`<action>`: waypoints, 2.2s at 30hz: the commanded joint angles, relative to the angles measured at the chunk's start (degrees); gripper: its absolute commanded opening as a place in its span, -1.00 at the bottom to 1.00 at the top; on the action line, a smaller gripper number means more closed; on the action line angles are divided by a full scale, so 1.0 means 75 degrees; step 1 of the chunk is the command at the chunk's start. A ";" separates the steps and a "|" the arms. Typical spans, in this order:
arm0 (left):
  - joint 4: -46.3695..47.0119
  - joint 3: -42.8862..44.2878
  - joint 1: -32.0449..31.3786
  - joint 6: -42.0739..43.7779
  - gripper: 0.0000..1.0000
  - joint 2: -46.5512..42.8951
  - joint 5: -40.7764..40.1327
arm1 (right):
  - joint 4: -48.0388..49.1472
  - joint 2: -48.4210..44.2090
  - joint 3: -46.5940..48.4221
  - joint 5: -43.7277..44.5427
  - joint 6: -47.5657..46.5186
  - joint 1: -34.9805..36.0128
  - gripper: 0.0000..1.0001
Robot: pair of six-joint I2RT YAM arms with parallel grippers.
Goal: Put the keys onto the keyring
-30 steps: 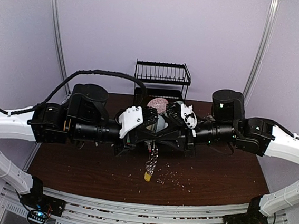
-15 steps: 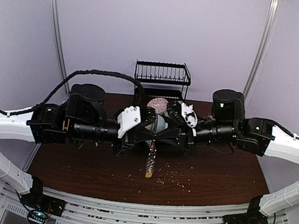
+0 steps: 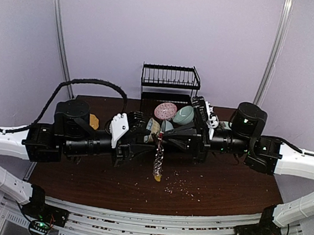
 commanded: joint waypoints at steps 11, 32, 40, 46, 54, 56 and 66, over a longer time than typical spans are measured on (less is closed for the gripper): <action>0.1131 0.0003 0.0068 0.0187 -0.24 0.0241 -0.0076 | 0.1100 -0.0056 -0.0090 -0.0532 0.0506 -0.0041 -1.00; 0.1393 0.0171 0.0058 -0.0104 -1.00 0.1019 0.1016 | 0.3926 0.0039 -0.1243 0.1820 0.1654 0.0250 -1.00; 0.1356 0.0226 0.0045 -0.0079 -0.83 0.1029 0.0852 | 0.4478 0.0115 -0.1499 0.2964 0.1751 0.0240 -1.00; 0.1657 -0.0277 0.0056 -0.0168 0.08 0.0411 0.0886 | 0.4541 0.0089 -0.1558 0.1695 0.1814 0.0029 -1.00; 0.1161 -0.0373 0.0141 -0.0052 0.50 -0.0711 0.1258 | 0.4342 0.0126 -0.1490 -0.0030 0.1645 -0.0143 -1.00; 0.0922 -0.0020 0.0189 -0.0249 0.42 -0.0558 0.0995 | 0.4289 0.0177 -0.1437 -0.0325 0.1598 -0.0137 -1.00; -0.0089 0.1203 0.0244 -0.0544 -0.45 0.0558 0.1282 | 0.4005 0.0128 -0.1365 -0.0306 0.1434 -0.0141 -1.00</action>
